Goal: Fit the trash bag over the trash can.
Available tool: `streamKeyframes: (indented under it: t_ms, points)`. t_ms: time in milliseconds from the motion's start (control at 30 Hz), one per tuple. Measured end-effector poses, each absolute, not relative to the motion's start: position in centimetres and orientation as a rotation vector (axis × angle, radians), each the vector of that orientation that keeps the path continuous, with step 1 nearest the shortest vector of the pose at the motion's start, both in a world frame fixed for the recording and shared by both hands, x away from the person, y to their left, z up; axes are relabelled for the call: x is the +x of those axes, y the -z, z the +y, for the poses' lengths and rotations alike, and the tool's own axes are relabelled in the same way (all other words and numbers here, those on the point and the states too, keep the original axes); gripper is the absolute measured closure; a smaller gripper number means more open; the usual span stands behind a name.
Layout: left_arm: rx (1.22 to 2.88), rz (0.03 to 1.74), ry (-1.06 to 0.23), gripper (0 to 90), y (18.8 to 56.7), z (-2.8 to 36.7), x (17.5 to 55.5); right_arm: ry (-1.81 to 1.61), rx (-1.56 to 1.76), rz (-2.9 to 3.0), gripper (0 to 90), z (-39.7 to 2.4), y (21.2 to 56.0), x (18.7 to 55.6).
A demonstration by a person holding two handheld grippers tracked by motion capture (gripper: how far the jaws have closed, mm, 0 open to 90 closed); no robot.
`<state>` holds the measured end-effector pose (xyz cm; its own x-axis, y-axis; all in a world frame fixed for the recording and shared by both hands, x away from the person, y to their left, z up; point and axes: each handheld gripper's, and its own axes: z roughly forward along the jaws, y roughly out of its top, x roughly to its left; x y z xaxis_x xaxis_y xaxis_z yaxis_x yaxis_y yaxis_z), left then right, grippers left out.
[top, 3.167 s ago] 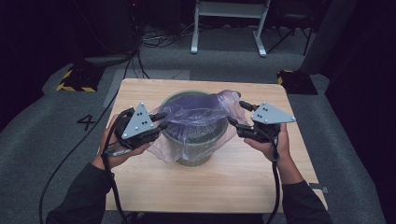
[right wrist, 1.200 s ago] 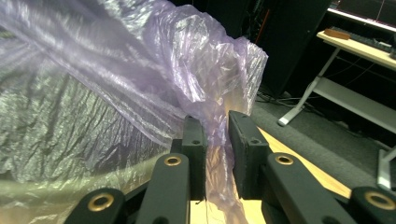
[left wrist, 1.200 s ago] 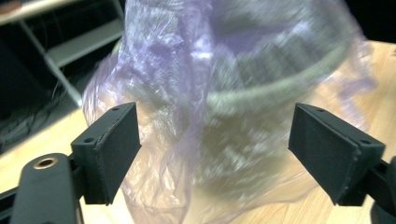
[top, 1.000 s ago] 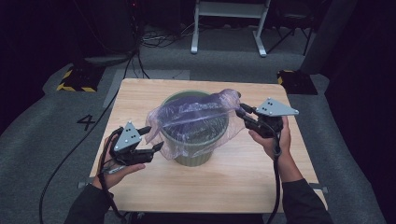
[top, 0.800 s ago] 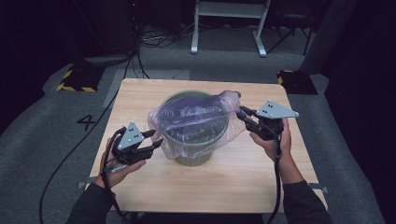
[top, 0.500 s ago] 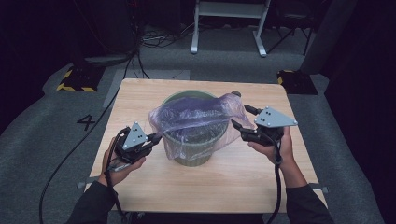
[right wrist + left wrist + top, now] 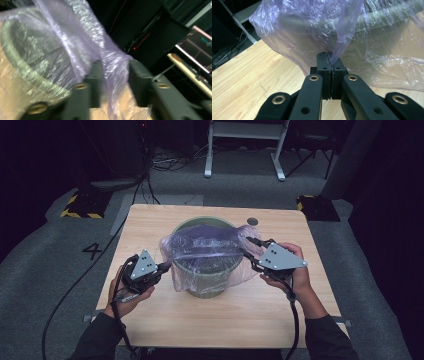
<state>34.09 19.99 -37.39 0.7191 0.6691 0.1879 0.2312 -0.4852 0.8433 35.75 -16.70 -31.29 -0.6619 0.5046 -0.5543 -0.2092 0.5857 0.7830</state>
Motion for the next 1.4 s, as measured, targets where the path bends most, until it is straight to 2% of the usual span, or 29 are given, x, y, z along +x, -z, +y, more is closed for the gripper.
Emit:
streamKeyframes:
  t_ms: [33,67,100,167,200,367,533,633,867,967,1067,1100,1300,1333,1400]
  points:
    - [2.043,0.683,-0.629,85.2,37.4,20.1,34.1,-1.118,0.233,2.031,73.0,-16.5,31.3,35.9]
    - [2.043,0.683,-0.629,78.4,37.4,20.1,34.1,-1.118,0.233,2.031,73.0,-16.5,31.3,35.9]
    - [2.034,0.670,-0.610,67.4,37.4,20.0,33.9,-1.095,0.257,2.072,79.4,-16.3,31.4,36.4]
    - [2.034,0.669,-0.619,50.5,37.3,19.9,33.6,-1.085,0.286,2.080,81.2,-16.2,31.5,36.7]
    - [2.014,0.632,-0.629,41.6,37.0,19.6,32.7,-1.104,0.325,2.091,87.2,-16.2,31.5,37.0]
    - [1.946,0.601,-0.580,21.8,37.1,19.8,30.8,-1.137,0.402,2.084,90.0,-16.5,31.4,37.7]
    - [1.903,0.577,-0.625,20.1,37.2,19.2,28.8,-1.155,0.473,2.081,90.0,-16.7,31.1,38.1]
    - [1.942,0.507,-0.645,19.7,37.2,17.9,27.8,-1.159,0.503,2.092,90.0,-16.5,31.0,38.6]
    - [2.001,0.424,-0.666,19.2,37.9,15.4,27.6,-1.161,0.515,2.125,90.0,-15.9,31.4,38.9]
    - [2.013,0.427,-0.722,19.3,38.0,14.5,27.9,-1.155,0.507,2.140,90.0,-15.6,31.5,39.0]
    - [2.003,0.450,-0.772,23.2,37.9,14.1,28.1,-1.160,0.496,2.148,90.0,-15.4,31.4,38.8]
    - [2.012,0.456,-0.839,38.4,37.8,13.9,28.2,-1.163,0.482,2.150,90.0,-15.1,31.4,38.6]
    - [2.020,0.482,-0.897,82.9,37.8,14.6,28.8,-1.170,0.468,2.158,90.0,-14.9,31.3,38.2]
    - [2.025,0.485,-0.917,87.4,37.8,14.9,28.9,-1.168,0.470,2.159,90.0,-15.0,31.3,38.3]
    - [2.043,0.502,-0.889,89.8,38.1,15.5,29.4,-1.169,0.479,2.165,90.0,-15.1,31.3,38.4]
